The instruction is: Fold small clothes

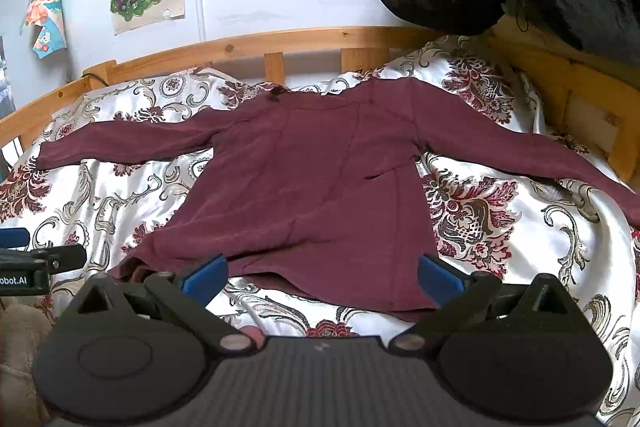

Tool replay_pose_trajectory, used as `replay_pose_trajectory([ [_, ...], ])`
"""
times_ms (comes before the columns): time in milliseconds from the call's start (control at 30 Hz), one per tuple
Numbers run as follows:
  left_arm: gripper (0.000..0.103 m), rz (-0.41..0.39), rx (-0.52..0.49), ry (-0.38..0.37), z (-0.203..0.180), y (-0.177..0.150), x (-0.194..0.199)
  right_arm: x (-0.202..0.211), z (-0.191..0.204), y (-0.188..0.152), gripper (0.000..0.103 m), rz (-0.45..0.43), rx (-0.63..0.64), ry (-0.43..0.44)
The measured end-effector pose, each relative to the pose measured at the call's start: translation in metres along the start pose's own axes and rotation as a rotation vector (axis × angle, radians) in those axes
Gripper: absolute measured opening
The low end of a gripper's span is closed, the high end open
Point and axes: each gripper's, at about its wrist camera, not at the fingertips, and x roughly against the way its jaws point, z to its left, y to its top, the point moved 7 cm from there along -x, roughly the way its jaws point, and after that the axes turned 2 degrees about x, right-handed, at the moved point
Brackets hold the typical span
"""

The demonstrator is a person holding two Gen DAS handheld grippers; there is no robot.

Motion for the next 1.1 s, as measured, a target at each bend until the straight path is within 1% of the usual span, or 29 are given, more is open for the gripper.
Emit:
replay_pose_trajectory([
  [1100, 0.102, 0.008, -0.012, 0.005, -0.0027, -0.0015, -0.0024, -0.0017, 0.0014, -0.0007, 0.103, 0.012, -0.010, 0.003],
])
